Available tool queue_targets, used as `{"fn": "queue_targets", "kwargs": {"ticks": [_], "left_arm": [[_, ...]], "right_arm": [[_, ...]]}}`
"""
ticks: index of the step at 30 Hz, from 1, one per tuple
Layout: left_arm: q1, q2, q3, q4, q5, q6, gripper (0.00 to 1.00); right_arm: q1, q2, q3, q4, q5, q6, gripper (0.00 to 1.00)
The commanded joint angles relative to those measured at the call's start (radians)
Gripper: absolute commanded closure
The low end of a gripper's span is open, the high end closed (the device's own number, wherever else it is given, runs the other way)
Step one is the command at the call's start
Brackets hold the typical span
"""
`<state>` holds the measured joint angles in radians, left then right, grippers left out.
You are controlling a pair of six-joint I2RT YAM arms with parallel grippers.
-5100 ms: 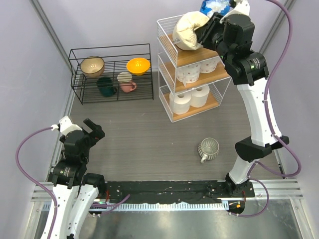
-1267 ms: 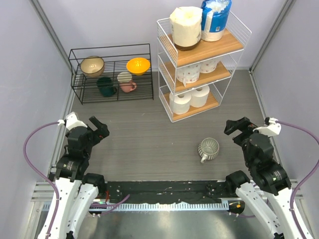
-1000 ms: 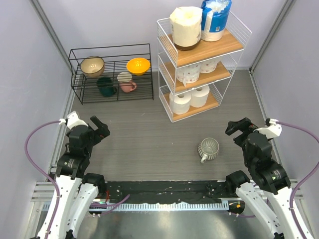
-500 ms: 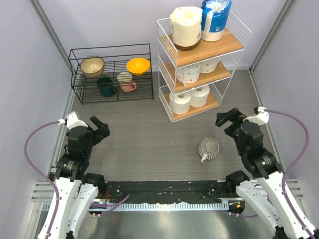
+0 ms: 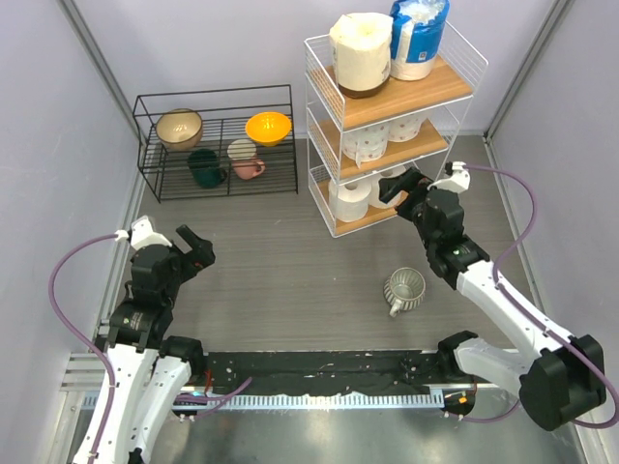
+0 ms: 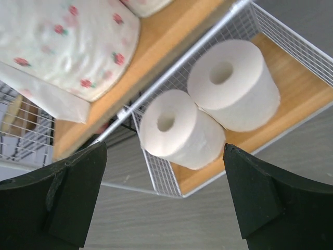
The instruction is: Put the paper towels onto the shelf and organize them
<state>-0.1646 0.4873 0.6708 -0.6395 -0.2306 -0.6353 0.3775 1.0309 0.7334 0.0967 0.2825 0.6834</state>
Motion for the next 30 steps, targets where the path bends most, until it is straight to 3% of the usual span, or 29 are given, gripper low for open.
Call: {"fn": "queue_targets", "kwargs": {"ticks": [1,14,30], "left_arm": [[-0.004,-0.001,0.015,0.043,0.019,0.020,0.00],[-0.004,-0.009,0.012,0.043,0.028,0.020,0.00],[-0.004,-0.004,0.013,0.043,0.037,0.022,0.00]], "right_arm": [[-0.002,0.024,0.057,0.250,-0.005,0.002,0.00],[-0.003,0.191,0.092,0.436,-0.003,0.064,0.00],[-0.022,0.307,0.175,0.437,-0.022,0.038,0.00]]}}
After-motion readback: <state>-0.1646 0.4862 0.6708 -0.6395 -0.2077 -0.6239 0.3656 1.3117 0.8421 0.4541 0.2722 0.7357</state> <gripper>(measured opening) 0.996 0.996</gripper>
